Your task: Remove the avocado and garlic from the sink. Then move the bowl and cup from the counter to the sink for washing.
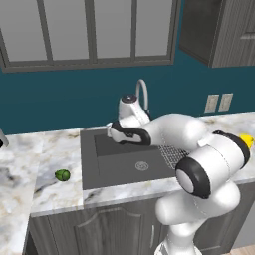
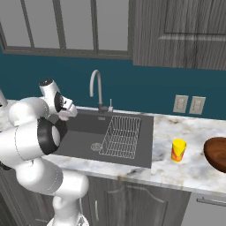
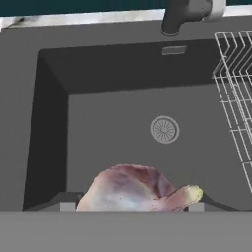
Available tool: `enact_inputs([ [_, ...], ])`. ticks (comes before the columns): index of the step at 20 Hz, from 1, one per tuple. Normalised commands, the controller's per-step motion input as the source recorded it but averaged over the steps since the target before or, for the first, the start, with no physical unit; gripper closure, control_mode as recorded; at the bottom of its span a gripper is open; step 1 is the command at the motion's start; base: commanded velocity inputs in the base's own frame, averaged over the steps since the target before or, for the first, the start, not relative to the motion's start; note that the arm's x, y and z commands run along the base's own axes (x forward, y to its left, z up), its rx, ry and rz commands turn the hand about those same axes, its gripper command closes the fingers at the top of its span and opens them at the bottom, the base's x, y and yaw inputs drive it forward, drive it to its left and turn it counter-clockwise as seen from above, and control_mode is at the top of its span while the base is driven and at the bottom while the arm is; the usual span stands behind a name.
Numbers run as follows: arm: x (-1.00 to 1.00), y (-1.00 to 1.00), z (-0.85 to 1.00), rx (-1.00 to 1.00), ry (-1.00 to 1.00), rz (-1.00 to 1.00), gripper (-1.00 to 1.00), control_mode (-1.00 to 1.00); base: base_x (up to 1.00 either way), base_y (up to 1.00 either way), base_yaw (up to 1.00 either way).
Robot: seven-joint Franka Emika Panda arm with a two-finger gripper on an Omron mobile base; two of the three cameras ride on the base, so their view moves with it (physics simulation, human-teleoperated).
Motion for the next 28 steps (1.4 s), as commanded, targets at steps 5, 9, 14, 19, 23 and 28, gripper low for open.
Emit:
enact_inputs([
  [5,-0.28,0.34,0.19,0.0,0.0,0.14,1.0,-1.0,0.0,0.0,0.0],
  [9,-0.29,0.38,0.1,0.0,0.0,0.12,1.0,-1.0,0.0,0.0,0.0],
  [14,-0.24,0.43,0.02,0.0,0.0,0.09,1.0,-1.0,0.0,0.0,0.0],
  [19,-0.16,0.46,0.0,0.01,0.0,0.07,1.0,-1.0,0.0,0.0,0.0],
  [23,-0.14,0.46,0.0,0.01,0.0,0.06,1.0,-1.0,0.0,0.0,0.0],
  [28,-0.15,0.43,0.0,0.03,0.0,0.09,1.0,-1.0,0.0,0.0,0.0],
])
